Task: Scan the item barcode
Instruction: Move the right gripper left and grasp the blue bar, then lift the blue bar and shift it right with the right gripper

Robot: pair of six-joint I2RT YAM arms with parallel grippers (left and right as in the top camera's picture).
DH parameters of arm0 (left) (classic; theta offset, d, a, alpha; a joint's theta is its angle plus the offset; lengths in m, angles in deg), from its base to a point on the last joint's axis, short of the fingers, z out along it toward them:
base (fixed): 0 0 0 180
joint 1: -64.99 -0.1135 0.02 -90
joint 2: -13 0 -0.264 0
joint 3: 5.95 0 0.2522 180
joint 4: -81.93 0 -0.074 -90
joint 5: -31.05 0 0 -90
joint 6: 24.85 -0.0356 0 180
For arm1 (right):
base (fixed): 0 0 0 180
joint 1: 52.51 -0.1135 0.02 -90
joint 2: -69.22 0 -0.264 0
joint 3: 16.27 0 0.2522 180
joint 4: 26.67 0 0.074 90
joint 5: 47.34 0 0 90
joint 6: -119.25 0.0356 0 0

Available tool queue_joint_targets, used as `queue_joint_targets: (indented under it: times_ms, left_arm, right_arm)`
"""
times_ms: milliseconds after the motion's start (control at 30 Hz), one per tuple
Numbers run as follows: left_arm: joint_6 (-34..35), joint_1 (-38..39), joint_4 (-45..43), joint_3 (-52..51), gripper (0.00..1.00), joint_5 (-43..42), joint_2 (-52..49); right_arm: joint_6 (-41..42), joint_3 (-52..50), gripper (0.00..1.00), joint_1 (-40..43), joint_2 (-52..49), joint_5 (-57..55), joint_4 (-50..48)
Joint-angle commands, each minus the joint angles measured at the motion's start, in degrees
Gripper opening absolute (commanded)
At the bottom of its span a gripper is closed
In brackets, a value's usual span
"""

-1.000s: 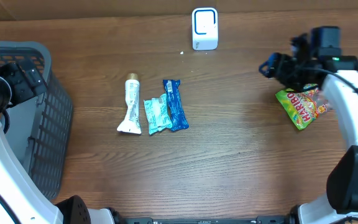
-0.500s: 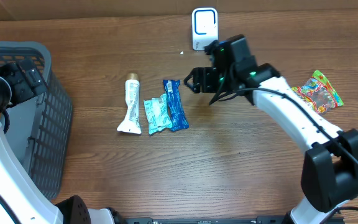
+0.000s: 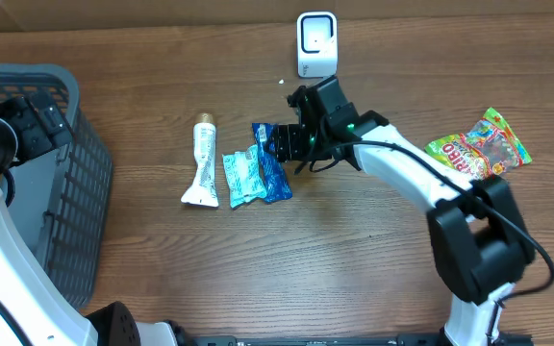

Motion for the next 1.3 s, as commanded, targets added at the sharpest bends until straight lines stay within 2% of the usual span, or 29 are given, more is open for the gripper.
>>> queue_joint_targets:
  times_ms: [0, 200, 567, 800, 933, 1067, 1267]
  left_arm:
    - [0.8, -0.3, -0.1, 0.8, 1.0, -0.3, -0.1]
    - [0.8, -0.3, -0.1, 0.8, 1.0, -0.3, -0.1]
    - [0.8, -0.2, -0.1, 0.8, 1.0, -0.3, -0.1]
    - [0.8, -0.2, -0.1, 0.8, 1.0, -0.3, -0.1]
    - [0.8, -0.3, -0.1, 0.8, 1.0, -0.3, -0.1]
    - [0.8, -0.3, -0.1, 0.8, 1.0, -0.3, -0.1]
    - [0.8, -0.2, -0.1, 0.8, 0.99, -0.3, -0.1]
  right_arm:
    - [0.3, 0.7, 0.7, -0.2, -3.5, -0.5, -1.6]
    - [0.3, 0.7, 0.47, -0.3, -6.2, -0.5, -2.3]
    - [1.1, 0.7, 0.43, -2.7, -9.7, -0.5, -4.0]
    - [2.9, 0.7, 0.15, -2.5, -10.2, -1.4, -2.8]
    - [2.5, 1.7, 0.13, -1.0, -9.6, -1.4, 0.4]
    - [-2.7, 4.3, 0.13, 1.4, -7.3, -1.6, 7.1]
    - [-8.0, 6.2, 0.12, 3.7, -2.6, -11.8, 18.0]
